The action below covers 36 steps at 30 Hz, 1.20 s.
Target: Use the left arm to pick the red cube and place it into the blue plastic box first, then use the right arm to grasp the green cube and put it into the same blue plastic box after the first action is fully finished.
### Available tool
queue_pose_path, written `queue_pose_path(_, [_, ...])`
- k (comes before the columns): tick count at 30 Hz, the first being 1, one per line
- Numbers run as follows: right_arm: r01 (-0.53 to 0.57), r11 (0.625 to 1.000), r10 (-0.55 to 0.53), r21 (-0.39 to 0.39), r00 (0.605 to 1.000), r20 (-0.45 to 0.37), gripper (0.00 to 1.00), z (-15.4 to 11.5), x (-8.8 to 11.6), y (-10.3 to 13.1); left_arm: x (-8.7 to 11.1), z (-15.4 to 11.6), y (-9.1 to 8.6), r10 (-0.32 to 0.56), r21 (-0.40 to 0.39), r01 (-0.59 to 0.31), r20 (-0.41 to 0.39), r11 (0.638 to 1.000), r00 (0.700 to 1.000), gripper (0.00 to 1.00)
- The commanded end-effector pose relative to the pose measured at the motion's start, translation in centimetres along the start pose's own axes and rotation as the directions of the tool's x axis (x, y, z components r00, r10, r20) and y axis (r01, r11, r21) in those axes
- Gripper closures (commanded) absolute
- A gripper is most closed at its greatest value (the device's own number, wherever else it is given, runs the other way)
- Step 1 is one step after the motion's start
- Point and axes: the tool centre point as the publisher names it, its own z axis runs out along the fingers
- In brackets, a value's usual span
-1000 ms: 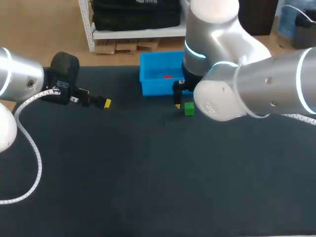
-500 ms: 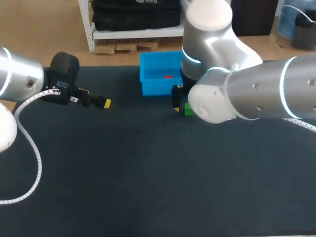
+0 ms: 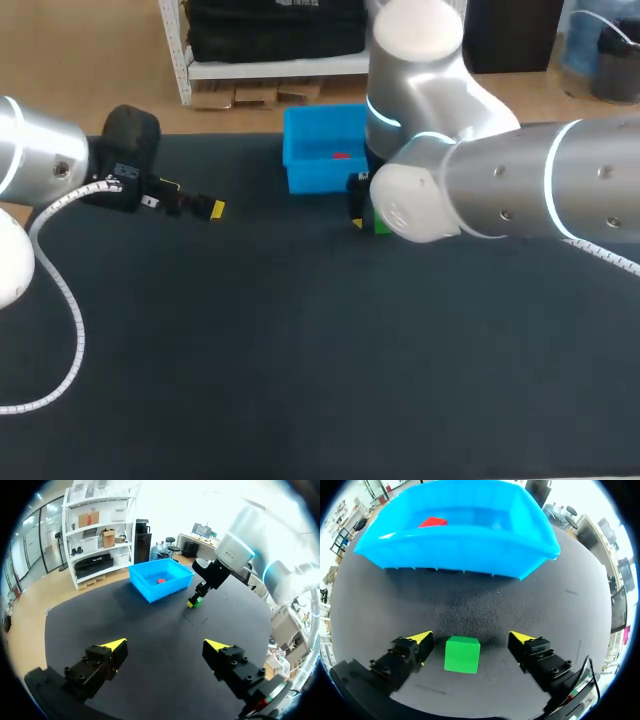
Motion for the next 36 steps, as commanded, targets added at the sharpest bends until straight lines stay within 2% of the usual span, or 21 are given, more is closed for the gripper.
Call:
queue_pose_path(1, [0.000, 1.000, 0.000, 0.001, 1.000, -0.009, 1.00, 0.3, -0.5, 0.1, 0.2, -0.1, 0.1, 0.002, 0.007, -0.002, 0.008, 1.000, 1.000, 0.00])
queue_pose_path(14, [-0.005, 1.000, 0.005, -0.023, 1.000, -0.002, 1.00, -0.3, -0.3, 0.1, 0.2, -0.1, 0.1, 0.002, 0.007, -0.002, 0.008, 1.000, 1.000, 0.00])
queue_pose_path(20, [-0.012, 1.000, 0.013, -0.024, 1.000, 0.024, 1.00, -1.7, -0.5, -0.2, 0.2, -0.1, 0.1, 0.002, 0.007, -0.002, 0.008, 1.000, 1.000, 0.00])
queue_pose_path(24, [-0.026, 0.999, 0.027, -0.021, 0.997, 0.070, 1.00, -4.0, -1.1, -0.6, 0.2, -0.1, 0.1, 0.002, 0.007, -0.002, 0.008, 1.000, 1.000, 0.00])
queue_pose_path(28, [-0.034, 0.999, 0.038, -0.029, 0.988, 0.151, 1.00, -7.5, -1.9, -0.9, 0.2, -0.1, 0.1, 0.002, 0.007, -0.002, 0.008, 1.000, 1.000, 0.00])
queue_pose_path(36, [-0.029, 0.998, 0.046, -0.060, 0.946, 0.321, 1.00, -14.8, -3.6, -1.0, 0.2, -0.1, 0.1, 0.002, 0.007, -0.002, 0.008, 1.000, 1.000, 0.00])
